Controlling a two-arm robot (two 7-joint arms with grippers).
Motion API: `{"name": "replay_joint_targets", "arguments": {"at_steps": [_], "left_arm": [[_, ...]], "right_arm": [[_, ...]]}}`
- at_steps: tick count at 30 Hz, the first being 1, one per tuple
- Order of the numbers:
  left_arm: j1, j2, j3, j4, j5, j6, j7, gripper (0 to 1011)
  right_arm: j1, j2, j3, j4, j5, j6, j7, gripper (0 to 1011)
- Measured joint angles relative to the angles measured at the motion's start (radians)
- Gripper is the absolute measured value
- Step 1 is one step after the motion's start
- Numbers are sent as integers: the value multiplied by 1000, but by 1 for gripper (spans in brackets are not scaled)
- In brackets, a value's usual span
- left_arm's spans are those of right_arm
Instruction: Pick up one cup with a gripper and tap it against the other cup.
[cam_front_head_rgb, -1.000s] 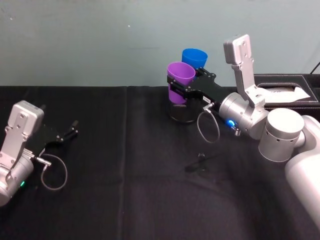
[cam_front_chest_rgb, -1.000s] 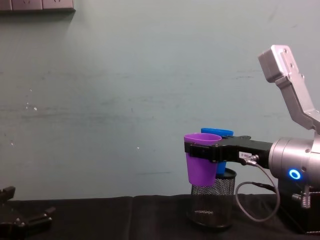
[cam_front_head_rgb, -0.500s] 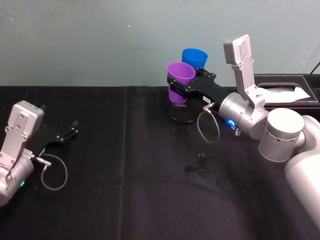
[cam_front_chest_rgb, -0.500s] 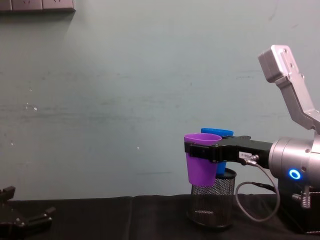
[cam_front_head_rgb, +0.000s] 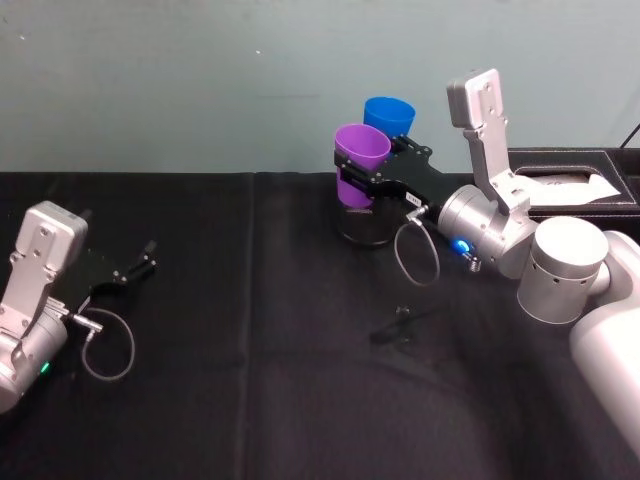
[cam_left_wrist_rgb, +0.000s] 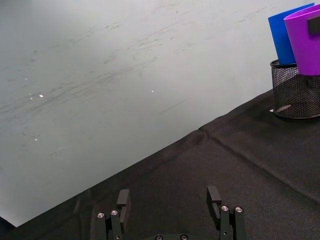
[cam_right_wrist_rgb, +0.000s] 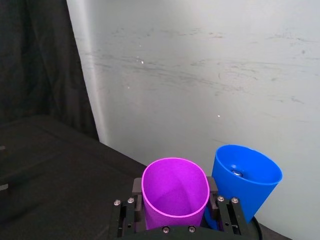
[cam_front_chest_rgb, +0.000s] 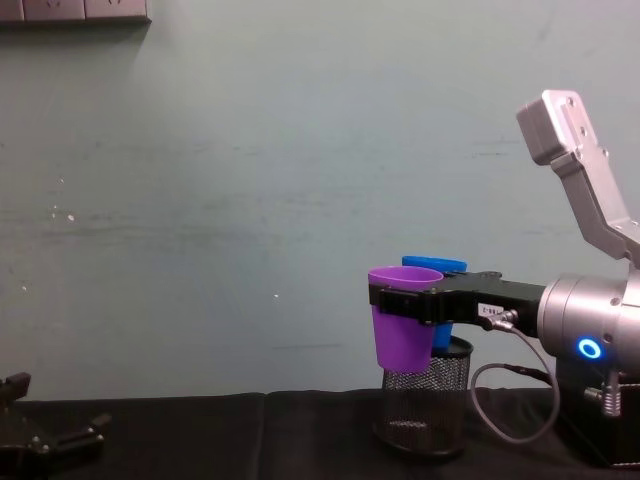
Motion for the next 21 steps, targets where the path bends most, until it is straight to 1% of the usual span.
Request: {"name": "replay_joint_targets", "arguments": {"at_steps": [21], "left_arm": [[0,0,0,0,0,0,0,1000]], "right_arm": [[0,0,0,0,0,0,0,732]]}}
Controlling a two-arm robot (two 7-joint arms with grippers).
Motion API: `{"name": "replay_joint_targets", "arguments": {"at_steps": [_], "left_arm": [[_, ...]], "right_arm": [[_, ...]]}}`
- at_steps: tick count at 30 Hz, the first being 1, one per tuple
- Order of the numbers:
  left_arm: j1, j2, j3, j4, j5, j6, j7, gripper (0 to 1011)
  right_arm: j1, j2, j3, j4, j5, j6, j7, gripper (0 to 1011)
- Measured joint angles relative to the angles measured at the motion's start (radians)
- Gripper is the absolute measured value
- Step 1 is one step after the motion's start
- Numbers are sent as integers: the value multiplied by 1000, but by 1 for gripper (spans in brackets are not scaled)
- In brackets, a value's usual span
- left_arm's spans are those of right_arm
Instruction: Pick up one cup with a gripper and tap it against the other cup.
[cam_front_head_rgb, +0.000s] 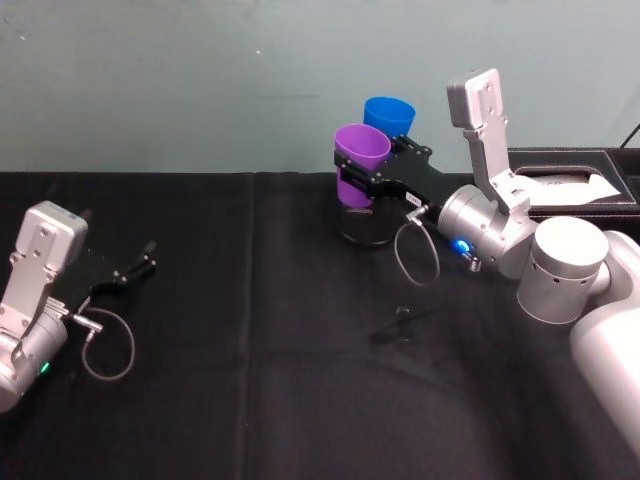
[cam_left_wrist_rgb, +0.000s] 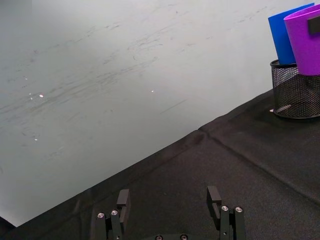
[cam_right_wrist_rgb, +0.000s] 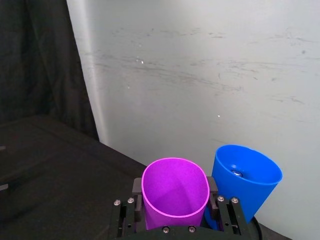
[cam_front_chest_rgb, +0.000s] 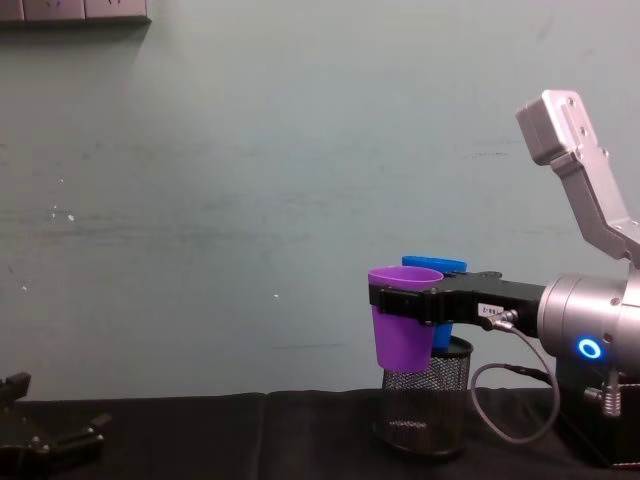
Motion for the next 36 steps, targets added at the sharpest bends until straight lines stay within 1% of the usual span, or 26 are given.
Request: {"name": "replay_joint_targets", "arguments": {"at_steps": [36], "left_arm": [[0,0,0,0,0,0,0,1000]], "right_arm": [[0,0,0,0,0,0,0,732]]}}
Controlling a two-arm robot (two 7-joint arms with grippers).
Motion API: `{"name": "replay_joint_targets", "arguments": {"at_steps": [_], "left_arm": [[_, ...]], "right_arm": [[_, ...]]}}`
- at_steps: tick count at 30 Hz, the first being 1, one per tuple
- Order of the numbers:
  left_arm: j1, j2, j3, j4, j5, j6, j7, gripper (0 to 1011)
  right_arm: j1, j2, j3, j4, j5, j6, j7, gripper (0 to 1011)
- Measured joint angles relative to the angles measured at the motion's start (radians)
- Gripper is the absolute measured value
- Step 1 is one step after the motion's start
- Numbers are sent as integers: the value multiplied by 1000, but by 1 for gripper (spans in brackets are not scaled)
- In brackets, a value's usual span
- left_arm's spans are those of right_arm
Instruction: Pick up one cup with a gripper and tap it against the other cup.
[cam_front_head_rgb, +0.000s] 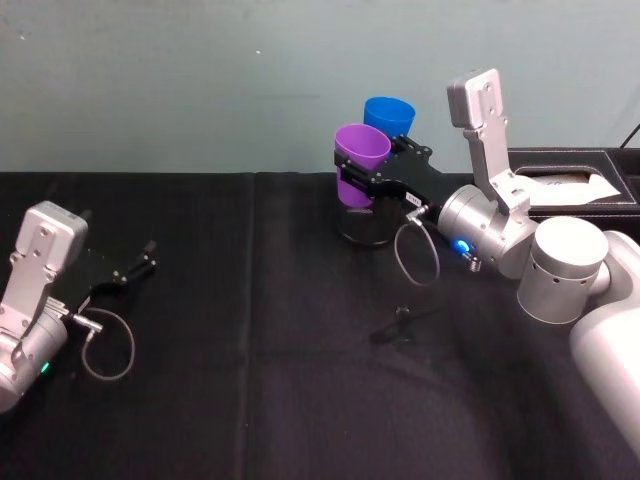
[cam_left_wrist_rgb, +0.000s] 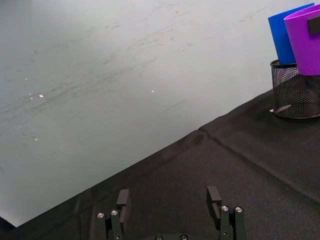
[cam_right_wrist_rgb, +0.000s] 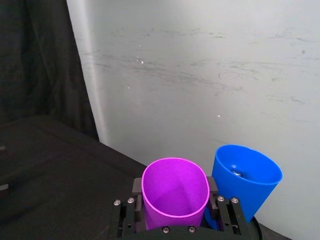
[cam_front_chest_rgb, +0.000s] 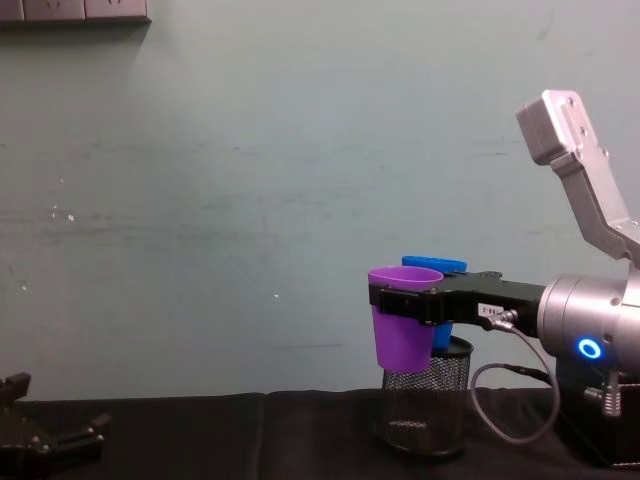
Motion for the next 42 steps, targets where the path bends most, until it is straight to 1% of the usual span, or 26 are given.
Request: {"name": "replay_joint_targets", "arguments": {"at_steps": [3,7,17,24,27,42], "left_arm": [[0,0,0,0,0,0,0,1000],[0,0,0,0,0,0,0,1000],[0,0,0,0,0,0,0,1000],[0,0,0,0,0,0,0,1000],[0,0,0,0,0,0,0,1000],[0,0,0,0,0,0,0,1000]], "right_arm": [[-2,0,0,-2,0,-1,1,733],[-17,7,-1,-19,3,-7,16,733],[-55,29,-3,-68,25,-13,44,733],[-89,53,-4,-116,46,-11,60,732],[-112,70,-5,-149,58,-8,68,733],[-182,131,-6,-234,96,-10,82,732]]}}
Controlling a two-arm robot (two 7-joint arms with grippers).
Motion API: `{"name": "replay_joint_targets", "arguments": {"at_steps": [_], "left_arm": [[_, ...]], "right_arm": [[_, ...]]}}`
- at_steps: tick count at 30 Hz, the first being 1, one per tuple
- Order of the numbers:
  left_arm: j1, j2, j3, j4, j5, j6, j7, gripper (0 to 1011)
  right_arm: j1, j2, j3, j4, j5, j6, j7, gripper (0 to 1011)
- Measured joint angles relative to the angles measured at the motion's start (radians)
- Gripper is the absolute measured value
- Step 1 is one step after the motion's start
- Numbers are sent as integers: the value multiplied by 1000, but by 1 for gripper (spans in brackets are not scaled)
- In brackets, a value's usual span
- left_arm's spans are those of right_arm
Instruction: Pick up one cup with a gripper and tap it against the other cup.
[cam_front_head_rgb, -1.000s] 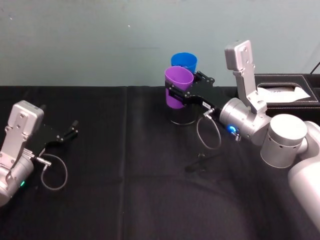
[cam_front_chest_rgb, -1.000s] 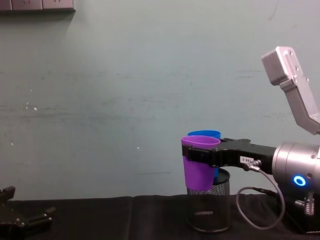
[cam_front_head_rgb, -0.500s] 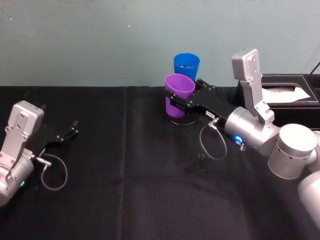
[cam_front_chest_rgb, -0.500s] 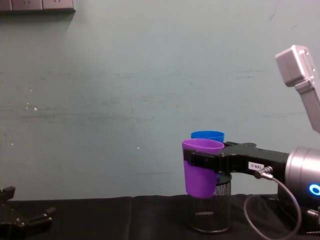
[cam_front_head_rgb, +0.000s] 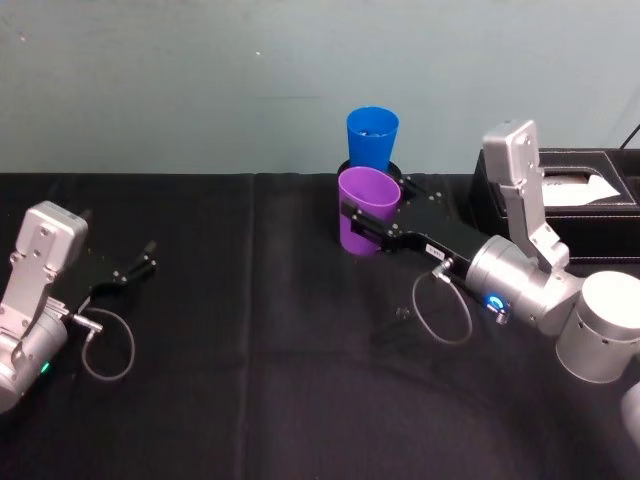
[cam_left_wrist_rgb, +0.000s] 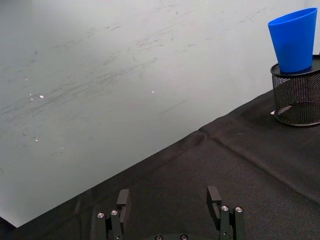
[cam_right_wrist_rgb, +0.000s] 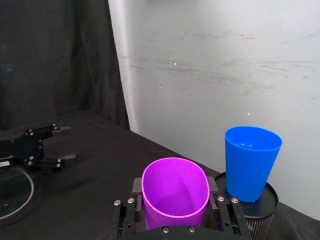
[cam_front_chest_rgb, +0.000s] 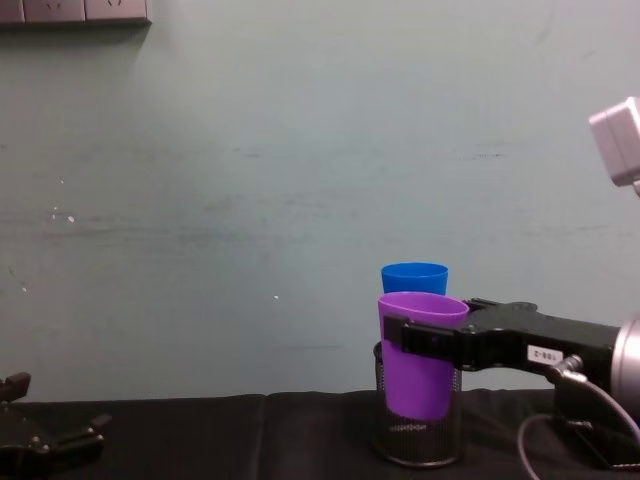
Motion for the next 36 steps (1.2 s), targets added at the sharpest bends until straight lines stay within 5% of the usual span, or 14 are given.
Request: {"name": "replay_joint_targets", "arguments": {"at_steps": [18,36], "left_arm": [[0,0,0,0,0,0,0,1000],[0,0,0,0,0,0,0,1000]], "right_arm": [[-119,68,14,-94,31,-41,-2,733],[-204,103,18,-116,-13,-113,-3,732]]}}
